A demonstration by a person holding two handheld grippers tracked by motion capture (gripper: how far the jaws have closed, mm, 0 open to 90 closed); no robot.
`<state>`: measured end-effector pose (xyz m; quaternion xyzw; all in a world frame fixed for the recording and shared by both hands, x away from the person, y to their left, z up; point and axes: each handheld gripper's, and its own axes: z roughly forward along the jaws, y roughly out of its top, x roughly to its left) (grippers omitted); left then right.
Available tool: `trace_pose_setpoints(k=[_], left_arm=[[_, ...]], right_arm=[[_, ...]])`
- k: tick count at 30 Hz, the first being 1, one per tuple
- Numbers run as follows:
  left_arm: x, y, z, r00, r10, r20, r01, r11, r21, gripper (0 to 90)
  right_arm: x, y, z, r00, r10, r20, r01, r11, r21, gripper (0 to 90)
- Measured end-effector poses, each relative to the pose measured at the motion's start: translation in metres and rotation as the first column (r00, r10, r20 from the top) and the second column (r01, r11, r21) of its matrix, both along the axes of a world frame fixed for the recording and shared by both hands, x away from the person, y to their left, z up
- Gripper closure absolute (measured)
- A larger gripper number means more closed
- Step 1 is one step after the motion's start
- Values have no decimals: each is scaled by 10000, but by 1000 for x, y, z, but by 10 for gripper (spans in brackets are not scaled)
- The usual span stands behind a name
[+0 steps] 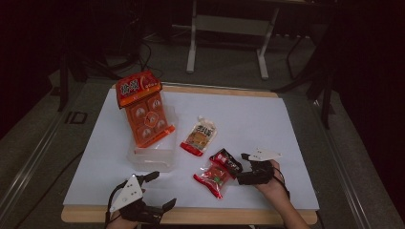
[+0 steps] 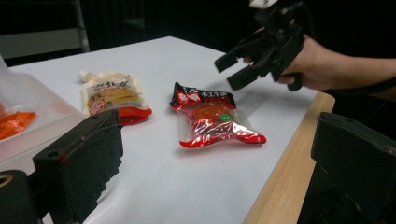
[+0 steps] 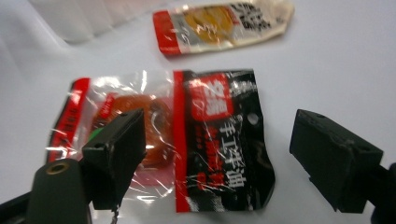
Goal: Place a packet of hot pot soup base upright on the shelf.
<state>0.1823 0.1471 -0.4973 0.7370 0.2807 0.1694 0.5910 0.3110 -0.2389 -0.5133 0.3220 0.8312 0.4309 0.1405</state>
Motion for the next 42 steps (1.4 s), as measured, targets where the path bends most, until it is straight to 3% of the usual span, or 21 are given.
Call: trace_pose_setpoints(k=[7,13,22,28,32,38,40,42], left_arm=[[1,0,-1,9998,-180,-87,178,9996,-224,27],[0,-2,-2,9990,-442,-50,442,9989,-126,27],[0,-5,-4,9978,-657,-82,657,9978,-18,26],[-1,-6,-4,9979,-642,20,642,9979,118,25],[0,-6,-6,9979,-650,-2,650,9977,185,26],[1,-6,-7,9986,-526,89,525,9986,41,26],[1,-6,-8,9987,-441,271,441,9990,-1,26],[1,-4,-8,9982,-504,336,509,9986,-162,26]], right_arm=[[11,3,-13,9991,-119,-399,104,9992,-389,184],[14,6,-22,9982,-140,-580,89,9961,-880,204],[17,8,-28,9966,-142,-809,58,9947,-1025,183],[12,13,-23,9962,165,-861,-269,9923,-1213,382],[11,15,-20,9914,210,-1291,-367,9921,-1204,541],[11,20,-17,9858,336,-1643,-538,9913,-1199,708],[10,22,-17,9823,355,-1840,-560,9926,-1076,837],[9,24,-16,9819,307,-1869,-509,9933,-1041,867]])
